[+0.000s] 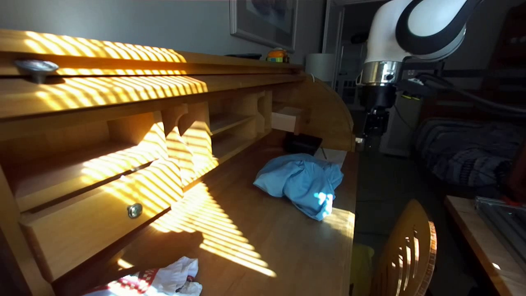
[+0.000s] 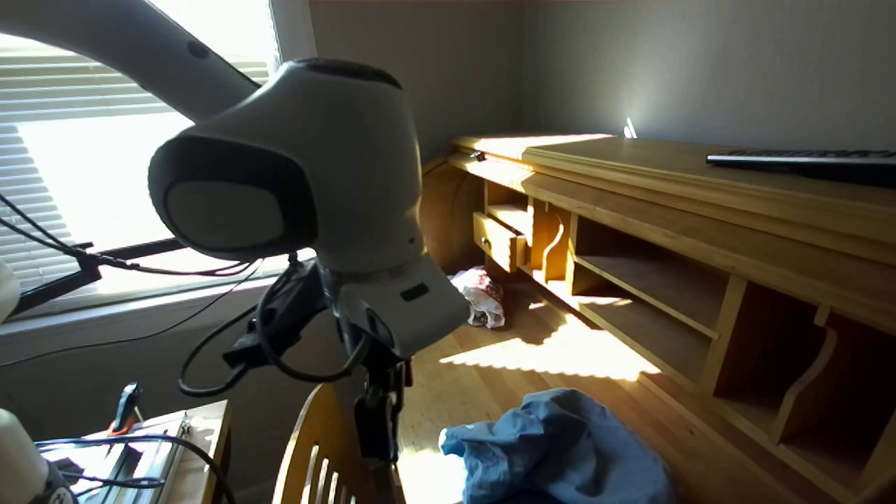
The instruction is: Straighten the blue cloth on the table
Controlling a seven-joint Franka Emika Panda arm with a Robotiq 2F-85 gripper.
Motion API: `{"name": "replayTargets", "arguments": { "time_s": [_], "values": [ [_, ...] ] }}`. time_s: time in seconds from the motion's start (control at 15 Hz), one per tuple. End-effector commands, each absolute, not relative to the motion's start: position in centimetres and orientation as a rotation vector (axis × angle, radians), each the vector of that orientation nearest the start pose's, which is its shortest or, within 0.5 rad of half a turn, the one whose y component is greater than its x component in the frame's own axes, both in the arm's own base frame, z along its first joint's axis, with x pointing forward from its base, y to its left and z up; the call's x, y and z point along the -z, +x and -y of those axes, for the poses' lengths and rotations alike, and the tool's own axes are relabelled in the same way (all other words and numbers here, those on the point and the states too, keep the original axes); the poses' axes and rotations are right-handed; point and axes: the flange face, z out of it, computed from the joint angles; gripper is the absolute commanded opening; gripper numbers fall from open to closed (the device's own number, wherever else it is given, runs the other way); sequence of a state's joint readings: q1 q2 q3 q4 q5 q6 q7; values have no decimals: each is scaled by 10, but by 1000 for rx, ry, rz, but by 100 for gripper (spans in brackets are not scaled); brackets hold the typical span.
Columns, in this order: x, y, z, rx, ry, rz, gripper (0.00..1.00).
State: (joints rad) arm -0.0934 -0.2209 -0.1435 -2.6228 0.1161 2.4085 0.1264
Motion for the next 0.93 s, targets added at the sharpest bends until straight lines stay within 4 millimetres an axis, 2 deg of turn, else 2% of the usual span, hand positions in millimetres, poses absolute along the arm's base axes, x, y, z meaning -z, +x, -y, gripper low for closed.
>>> {"name": "replayTargets", "arguments": {
  "time_s": [0.0, 0.2, 0.53, 0.6, 0.67, 0.87],
  "values": [
    [-304, 444, 102, 98, -2878, -867, 100],
    [-288, 463, 107, 136, -2762, -1045, 100],
    [-261, 482, 109, 146, -2703, -1180, 100],
    [-255, 485, 110, 151, -2707, -1195, 91],
    [-251, 487, 111, 158, -2709, -1207, 74],
    [-237, 494, 112, 200, -2727, -1222, 52]
  ]
}}
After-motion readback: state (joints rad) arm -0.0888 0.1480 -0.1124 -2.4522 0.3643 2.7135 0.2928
